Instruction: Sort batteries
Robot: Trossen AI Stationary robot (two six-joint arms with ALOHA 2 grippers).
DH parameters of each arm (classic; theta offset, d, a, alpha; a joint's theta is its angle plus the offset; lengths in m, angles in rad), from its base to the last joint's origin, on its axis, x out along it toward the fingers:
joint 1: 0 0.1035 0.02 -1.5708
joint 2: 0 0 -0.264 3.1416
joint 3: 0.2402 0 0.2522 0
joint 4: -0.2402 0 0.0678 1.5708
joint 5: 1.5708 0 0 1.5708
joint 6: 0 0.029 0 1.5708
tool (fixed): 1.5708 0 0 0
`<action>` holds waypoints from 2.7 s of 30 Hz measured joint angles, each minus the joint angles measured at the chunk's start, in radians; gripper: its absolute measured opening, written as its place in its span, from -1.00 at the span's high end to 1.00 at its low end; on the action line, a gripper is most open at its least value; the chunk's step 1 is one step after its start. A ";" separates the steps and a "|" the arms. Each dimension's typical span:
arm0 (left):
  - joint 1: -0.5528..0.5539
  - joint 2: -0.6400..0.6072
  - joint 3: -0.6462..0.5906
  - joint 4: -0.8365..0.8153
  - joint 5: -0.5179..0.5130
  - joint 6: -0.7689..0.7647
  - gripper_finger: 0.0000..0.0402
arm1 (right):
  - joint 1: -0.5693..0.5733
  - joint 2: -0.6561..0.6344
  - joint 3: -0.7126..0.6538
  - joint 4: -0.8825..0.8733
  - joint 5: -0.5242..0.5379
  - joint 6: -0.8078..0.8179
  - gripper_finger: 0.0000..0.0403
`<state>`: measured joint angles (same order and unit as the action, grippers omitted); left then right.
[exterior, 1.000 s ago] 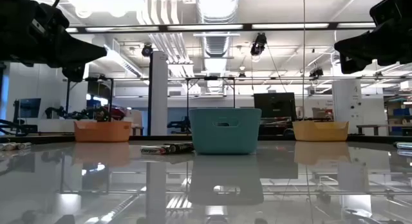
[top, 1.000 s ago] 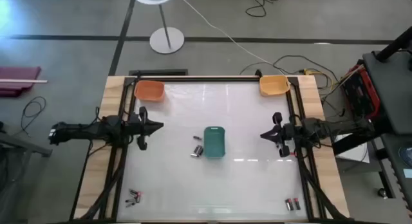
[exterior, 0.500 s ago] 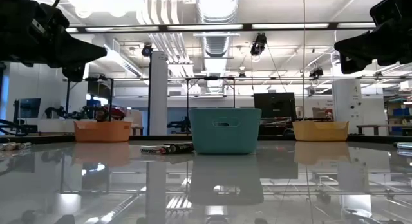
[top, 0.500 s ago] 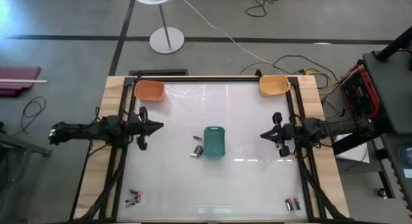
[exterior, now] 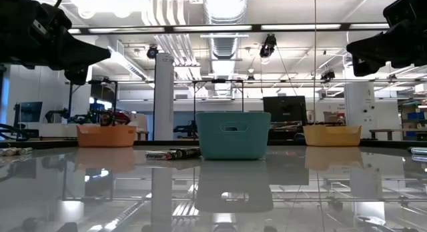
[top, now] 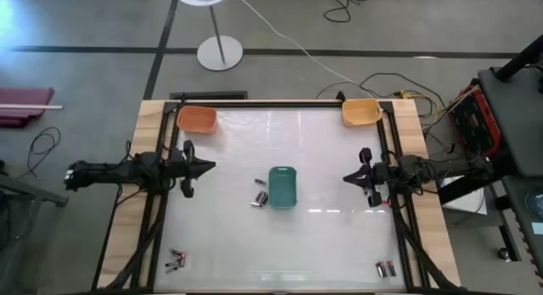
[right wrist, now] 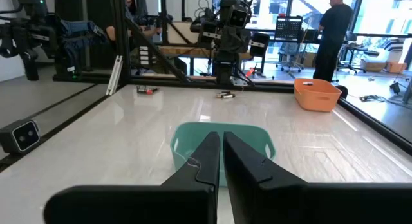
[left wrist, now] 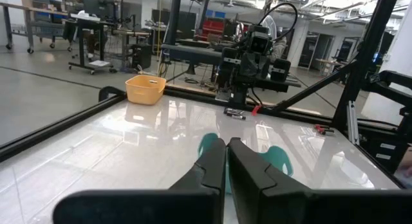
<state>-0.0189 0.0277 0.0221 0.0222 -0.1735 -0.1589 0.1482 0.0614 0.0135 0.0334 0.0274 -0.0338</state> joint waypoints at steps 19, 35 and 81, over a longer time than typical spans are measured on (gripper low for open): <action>0.000 0.000 0.000 0.000 0.000 0.000 1.00 | 0.000 0.000 0.000 0.001 0.000 0.000 0.94; 0.000 0.000 0.000 0.000 0.000 0.000 1.00 | 0.000 0.000 0.000 0.003 0.009 0.391 0.94; -0.006 0.658 0.001 0.514 0.061 -0.083 0.38 | 0.090 1.132 0.577 0.519 0.183 0.062 0.85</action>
<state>-0.0247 0.6860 0.0227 0.5362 -0.1130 -0.2421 0.2379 1.1934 0.5904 0.5519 0.2107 0.0283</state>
